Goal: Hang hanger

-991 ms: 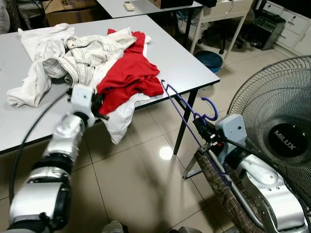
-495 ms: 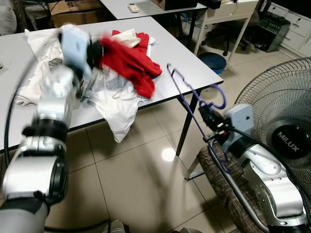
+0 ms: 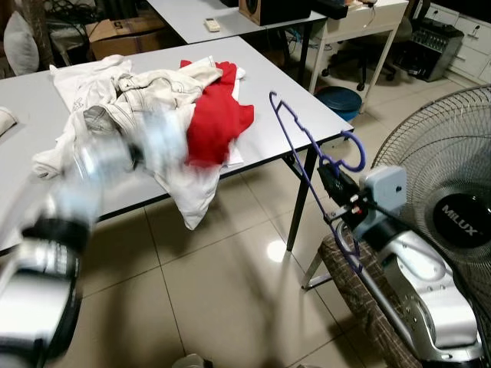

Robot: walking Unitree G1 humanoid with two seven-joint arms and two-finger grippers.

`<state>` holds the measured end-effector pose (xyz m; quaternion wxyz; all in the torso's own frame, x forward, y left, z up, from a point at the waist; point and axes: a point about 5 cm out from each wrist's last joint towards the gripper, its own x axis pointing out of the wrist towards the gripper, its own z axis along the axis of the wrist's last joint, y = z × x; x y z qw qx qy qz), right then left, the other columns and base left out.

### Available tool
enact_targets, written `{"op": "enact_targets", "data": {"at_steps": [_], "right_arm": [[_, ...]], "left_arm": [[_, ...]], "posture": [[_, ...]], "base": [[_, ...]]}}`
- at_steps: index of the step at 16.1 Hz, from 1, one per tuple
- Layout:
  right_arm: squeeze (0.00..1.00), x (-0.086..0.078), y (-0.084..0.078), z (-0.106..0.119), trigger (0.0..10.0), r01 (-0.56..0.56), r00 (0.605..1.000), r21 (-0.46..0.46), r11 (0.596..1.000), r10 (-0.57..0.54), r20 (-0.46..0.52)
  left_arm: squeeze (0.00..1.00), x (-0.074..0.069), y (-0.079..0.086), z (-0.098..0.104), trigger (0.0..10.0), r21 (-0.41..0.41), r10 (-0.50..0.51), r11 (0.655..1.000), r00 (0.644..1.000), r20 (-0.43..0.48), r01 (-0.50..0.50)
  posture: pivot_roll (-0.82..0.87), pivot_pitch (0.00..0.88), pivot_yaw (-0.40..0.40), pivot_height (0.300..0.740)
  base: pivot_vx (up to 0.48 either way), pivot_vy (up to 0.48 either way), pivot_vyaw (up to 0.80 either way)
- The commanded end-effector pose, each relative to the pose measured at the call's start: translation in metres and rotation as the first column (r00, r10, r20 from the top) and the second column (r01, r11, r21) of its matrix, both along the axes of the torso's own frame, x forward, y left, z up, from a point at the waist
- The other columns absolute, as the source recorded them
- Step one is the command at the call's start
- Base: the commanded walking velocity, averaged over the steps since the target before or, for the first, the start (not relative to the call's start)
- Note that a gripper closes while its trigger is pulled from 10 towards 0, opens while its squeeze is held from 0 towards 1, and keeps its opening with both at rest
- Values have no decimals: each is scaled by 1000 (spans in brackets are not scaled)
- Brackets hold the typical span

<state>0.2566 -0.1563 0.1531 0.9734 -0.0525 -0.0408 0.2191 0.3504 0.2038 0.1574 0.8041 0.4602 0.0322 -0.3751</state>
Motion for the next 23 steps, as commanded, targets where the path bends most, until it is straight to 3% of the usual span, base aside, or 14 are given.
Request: {"op": "enact_targets", "data": {"at_steps": [1,4,5,6,7,12,17,18,19,20,21,22,23], "right_arm": [[0,0,0,2,10000,0,1000,-2,1000,0,16],[0,0,0,0,10000,-8,1000,-9,1000,8,10],[0,1,0,0,10000,-10,1000,-12,1000,10,10],[0,0,0,-1,10000,-8,1000,-14,1000,8,9],[0,0,0,-2,10000,-1,1000,-15,1000,1,7],[0,-3,-2,-4,10000,17,1000,-14,1000,-17,-1],[0,-5,-3,-5,10000,20,1000,-16,1000,-20,-7],[0,-5,-3,-5,10000,20,1000,-18,1000,-20,-8],[0,-4,-3,-5,10000,19,1000,-18,1000,-20,-8],[0,-4,-3,-5,10000,20,1000,-19,1000,-20,-8],[0,-4,-3,-5,10000,20,1000,-19,1000,-20,-7],[0,-5,-3,-5,10000,20,1000,-19,1000,-20,-8],[0,-5,-3,-5,10000,20,1000,-19,1000,-20,-8]], "left_arm": [[0,-1,5,7,0,58,-19,998,1000,-10,20],[0,-7,0,6,0,54,-66,996,997,-39,68],[0,-6,-2,6,10000,58,-64,996,998,-24,65],[0,-6,-4,6,10000,26,-50,998,998,-24,51],[1000,-6,-5,9,10000,-33,-43,999,999,-34,42],[1000,-12,-10,14,10000,-161,-80,985,992,-93,64],[1000,-15,-9,3,10000,-143,-42,989,990,-133,23],[651,-14,-8,0,10000,-151,-8,988,990,-137,-13],[412,-15,-9,-3,10000,-162,1,986,989,-147,-25],[0,-15,-12,-7,10000,-189,11,981,987,-163,-42],[0,-15,-14,-11,9216,-208,36,976,986,-164,-70],[0,-14,-15,-12,5412,-243,57,965,985,-163,-96],[0,-14,-15,-12,5412,-247,58,964,985,-164,-98]], "posture": [[-119,0,44,740],[-119,0,44,740],[-114,0,41,740],[-114,0,41,740],[-117,0,47,740],[-125,0,55,740],[-125,0,53,740],[-126,0,52,740],[-126,0,52,740],[-127,0,52,740],[-127,0,52,740],[-128,0,51,740],[-128,0,51,740]], "base": [[0,0,0],[0,0,0],[0,0,0],[0,0,0],[0,0,0],[0,0,0],[0,0,0],[0,0,0],[0,0,0],[0,0,0],[0,0,0],[0,0,0],[0,0,0]]}}
